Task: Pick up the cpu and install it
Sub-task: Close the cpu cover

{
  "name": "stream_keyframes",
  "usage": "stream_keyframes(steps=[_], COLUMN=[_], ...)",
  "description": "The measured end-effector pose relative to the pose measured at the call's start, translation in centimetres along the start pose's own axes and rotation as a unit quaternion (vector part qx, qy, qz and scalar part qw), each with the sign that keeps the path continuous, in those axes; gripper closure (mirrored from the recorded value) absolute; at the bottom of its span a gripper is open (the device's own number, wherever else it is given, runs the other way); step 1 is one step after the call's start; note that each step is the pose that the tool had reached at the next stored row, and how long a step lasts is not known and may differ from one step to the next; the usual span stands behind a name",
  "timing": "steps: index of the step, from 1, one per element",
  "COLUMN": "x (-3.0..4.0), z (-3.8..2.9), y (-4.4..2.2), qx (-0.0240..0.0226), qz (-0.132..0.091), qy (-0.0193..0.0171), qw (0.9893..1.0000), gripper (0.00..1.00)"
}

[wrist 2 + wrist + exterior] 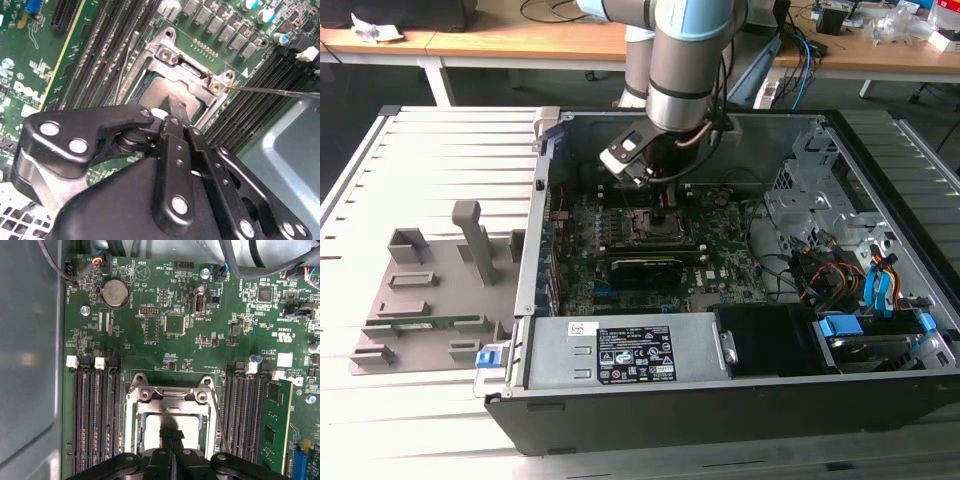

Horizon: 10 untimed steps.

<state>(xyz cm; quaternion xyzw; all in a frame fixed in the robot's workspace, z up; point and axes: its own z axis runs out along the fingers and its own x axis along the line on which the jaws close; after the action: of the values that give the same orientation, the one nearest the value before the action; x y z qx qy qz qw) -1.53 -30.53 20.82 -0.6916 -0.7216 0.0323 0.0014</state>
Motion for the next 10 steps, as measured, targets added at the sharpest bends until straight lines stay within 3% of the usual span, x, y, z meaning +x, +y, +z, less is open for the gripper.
stream_keyframes(steps=[8,10], x=[-0.05,-0.09], z=[-1.22,-2.07], y=[-0.05,-0.09], qx=[0.0000,0.0000], qz=[0.000,0.000], qy=[0.0000,0.0000], qw=[1.0000,1.0000], gripper=[0.89,0.89])
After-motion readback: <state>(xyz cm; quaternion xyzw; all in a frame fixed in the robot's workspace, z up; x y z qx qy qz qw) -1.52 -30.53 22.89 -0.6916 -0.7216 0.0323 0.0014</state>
